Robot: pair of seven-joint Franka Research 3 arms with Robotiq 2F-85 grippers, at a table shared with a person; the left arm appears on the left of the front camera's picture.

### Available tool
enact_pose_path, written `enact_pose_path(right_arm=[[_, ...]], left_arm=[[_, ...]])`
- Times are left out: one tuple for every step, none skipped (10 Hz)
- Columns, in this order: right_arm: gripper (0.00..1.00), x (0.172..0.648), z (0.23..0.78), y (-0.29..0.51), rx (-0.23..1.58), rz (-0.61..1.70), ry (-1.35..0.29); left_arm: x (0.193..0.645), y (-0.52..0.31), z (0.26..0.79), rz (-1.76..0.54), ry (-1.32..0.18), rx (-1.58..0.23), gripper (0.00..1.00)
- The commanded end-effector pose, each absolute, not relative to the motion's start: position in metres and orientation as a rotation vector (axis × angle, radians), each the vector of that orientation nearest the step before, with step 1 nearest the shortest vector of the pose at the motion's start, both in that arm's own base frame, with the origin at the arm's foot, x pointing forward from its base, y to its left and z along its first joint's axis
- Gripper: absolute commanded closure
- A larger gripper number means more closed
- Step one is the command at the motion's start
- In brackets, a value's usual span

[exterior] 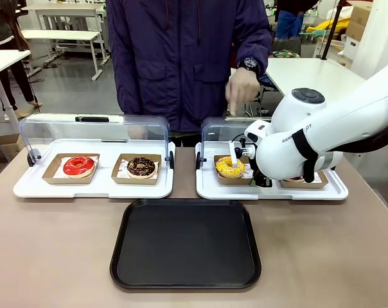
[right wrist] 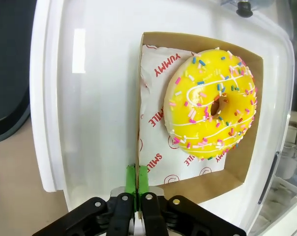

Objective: Move the third donut from the left to the tray.
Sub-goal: Pick up the Paper togo box containing the Donut indicated by the person and place it on the Handle tray.

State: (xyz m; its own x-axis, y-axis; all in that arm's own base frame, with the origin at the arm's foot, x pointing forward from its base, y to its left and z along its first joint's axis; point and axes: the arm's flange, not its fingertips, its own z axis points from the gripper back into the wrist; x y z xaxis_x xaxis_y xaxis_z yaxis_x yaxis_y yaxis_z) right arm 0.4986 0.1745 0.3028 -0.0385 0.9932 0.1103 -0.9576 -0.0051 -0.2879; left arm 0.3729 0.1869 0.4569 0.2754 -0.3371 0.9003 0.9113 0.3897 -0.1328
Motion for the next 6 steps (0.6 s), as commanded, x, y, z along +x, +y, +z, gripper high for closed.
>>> enact_pose_path(right_arm=[[1.0, 0.497, 0.303, 0.175, -0.142, 1.592, -0.319], [0.98, 0.499, 0.303, 0.175, -0.139, 1.579, -0.32], [0.98, 0.488, 0.32, 0.18, -0.231, 1.523, -0.342], [0.98, 0.478, 0.334, 0.184, -0.266, 1.467, -0.36], [0.98, 0.47, 0.344, 0.188, -0.278, 1.464, -0.371], [0.98, 0.463, 0.353, 0.191, -0.295, 1.452, -0.385]], left_arm=[[0.372, 0.186, 0.459, -0.962, -0.938, -0.763, 0.0], [0.372, 0.186, 0.459, -0.962, -0.938, -0.763, 0.0], [0.372, 0.186, 0.459, -0.962, -0.938, -0.763, 0.0], [0.372, 0.186, 0.459, -0.962, -0.938, -0.763, 0.0], [0.372, 0.186, 0.459, -0.962, -0.938, -0.763, 0.0], [0.372, 0.186, 0.459, -0.962, -0.938, -0.763, 0.0]])
